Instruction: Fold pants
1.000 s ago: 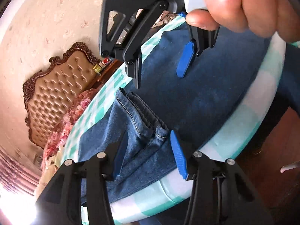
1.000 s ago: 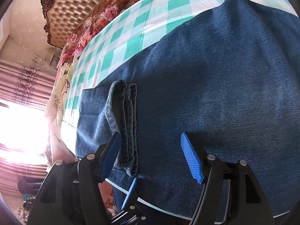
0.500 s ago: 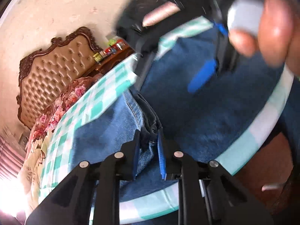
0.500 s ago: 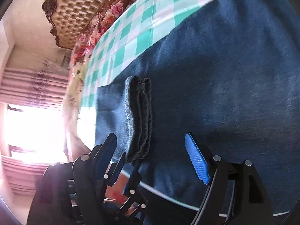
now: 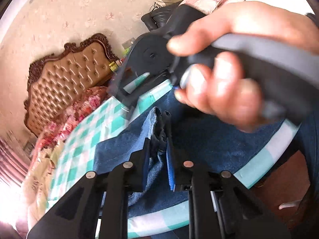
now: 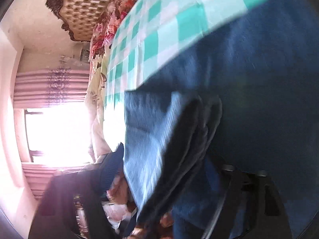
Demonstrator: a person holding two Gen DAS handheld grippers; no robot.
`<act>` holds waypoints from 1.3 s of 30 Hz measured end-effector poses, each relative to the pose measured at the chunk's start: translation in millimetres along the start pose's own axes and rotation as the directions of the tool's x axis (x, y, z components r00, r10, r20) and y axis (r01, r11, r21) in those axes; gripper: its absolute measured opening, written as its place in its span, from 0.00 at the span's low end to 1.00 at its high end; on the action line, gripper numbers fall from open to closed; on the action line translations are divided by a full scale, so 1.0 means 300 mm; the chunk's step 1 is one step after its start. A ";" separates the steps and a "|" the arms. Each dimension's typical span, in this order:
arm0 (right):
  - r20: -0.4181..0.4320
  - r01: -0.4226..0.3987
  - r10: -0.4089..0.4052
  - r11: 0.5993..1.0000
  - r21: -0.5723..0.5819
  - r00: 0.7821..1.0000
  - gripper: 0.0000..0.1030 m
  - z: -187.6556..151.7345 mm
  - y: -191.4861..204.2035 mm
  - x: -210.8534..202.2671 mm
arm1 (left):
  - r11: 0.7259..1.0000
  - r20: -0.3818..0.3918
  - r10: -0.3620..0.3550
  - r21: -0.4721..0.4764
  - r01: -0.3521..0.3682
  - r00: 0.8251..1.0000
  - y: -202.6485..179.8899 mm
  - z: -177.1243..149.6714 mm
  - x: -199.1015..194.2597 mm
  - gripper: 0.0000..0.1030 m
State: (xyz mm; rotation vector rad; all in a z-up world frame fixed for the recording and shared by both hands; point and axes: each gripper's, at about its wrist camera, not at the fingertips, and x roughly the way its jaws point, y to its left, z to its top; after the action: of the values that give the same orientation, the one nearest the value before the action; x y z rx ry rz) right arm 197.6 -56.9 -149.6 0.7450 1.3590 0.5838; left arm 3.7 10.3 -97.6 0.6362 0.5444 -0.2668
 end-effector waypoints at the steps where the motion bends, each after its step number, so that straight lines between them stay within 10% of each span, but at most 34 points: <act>1: 0.010 -0.001 0.001 1.000 -0.022 1.000 0.12 0.004 0.011 -0.021 | 1.000 0.004 0.009 0.008 -0.009 1.000 -0.017 0.007 -0.010 0.14; 12: 0.102 0.189 -0.181 0.980 -0.069 0.978 0.12 0.003 -0.239 -0.320 | 0.989 0.088 -0.135 0.077 0.128 0.987 -0.364 0.157 0.021 0.14; 15: 0.100 0.186 -0.180 0.981 -0.055 0.979 0.26 0.008 -0.285 -0.315 | 0.986 0.050 -0.135 0.110 0.129 0.990 -0.427 0.134 0.069 0.14; 18: 0.141 0.126 -0.113 0.989 -0.082 0.984 0.68 0.008 -0.275 -0.331 | 0.986 0.041 -0.133 0.103 0.128 0.990 -0.432 0.120 0.073 0.14; 19: 0.157 0.136 -0.120 0.986 -0.094 0.980 0.68 0.014 -0.262 -0.330 | 0.987 0.041 -0.127 0.104 0.122 0.991 -0.432 0.121 0.074 0.14; 20: 0.163 0.154 -0.136 0.983 -0.103 0.977 0.61 0.021 -0.259 -0.328 | 0.988 0.042 -0.119 0.108 0.114 0.992 -0.441 0.122 0.067 0.14; 22: 0.146 0.170 -0.157 0.982 -0.085 0.977 0.16 0.037 -0.267 -0.314 | 0.988 0.045 -0.101 0.119 0.095 0.994 -0.444 0.127 0.064 0.14; 39: 0.224 0.235 -0.209 0.967 -0.096 0.952 0.12 0.010 -0.314 -0.440 | 0.969 0.088 -0.145 0.214 0.123 0.986 -0.564 0.194 0.029 0.13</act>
State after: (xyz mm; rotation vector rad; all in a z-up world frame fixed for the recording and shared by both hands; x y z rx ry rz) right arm 178.3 -217.4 -136.2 0.5300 1.1782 0.3914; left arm -33.0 -158.2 -146.2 0.7850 0.4642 -0.4863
